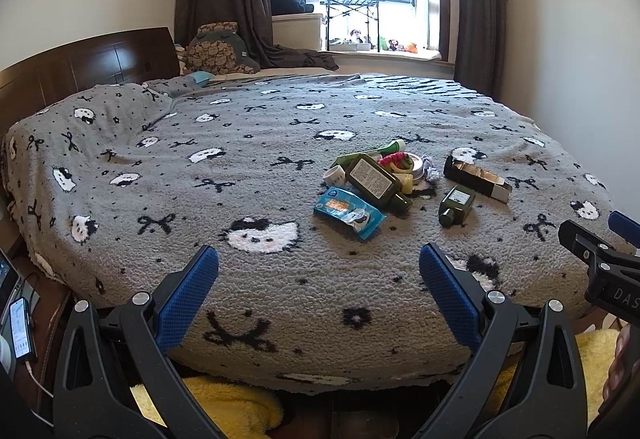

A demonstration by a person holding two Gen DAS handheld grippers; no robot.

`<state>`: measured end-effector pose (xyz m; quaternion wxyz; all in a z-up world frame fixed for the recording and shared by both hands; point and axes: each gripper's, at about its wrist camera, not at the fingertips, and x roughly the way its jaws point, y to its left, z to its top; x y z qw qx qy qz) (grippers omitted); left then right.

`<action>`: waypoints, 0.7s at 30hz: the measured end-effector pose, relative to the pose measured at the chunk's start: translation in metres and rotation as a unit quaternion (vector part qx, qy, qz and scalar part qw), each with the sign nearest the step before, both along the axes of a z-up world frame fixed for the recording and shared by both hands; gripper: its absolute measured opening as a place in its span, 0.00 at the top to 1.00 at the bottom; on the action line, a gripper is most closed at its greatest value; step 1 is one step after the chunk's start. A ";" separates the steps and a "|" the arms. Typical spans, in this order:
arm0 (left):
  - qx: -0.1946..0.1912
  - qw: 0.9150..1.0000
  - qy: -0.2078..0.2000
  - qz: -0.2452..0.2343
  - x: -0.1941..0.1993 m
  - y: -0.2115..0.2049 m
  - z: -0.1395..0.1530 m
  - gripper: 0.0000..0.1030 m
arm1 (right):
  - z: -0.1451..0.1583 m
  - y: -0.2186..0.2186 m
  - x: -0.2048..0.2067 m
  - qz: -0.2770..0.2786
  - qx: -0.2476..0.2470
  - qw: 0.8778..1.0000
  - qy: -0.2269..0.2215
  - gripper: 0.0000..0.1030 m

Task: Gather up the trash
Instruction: 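Move both tools toward the pile of items on the bed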

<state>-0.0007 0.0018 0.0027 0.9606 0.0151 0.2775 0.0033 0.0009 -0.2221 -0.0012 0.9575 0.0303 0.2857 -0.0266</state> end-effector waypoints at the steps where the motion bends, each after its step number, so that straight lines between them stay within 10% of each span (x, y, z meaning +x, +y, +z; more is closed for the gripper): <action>1: -0.001 1.000 0.001 0.000 0.000 0.000 0.000 0.08 | 0.000 0.001 0.001 0.001 0.000 1.000 0.001 0.03; 21: 0.004 1.000 0.002 0.007 0.003 0.006 -0.001 0.08 | -0.001 0.002 0.006 0.006 0.006 1.000 0.002 0.03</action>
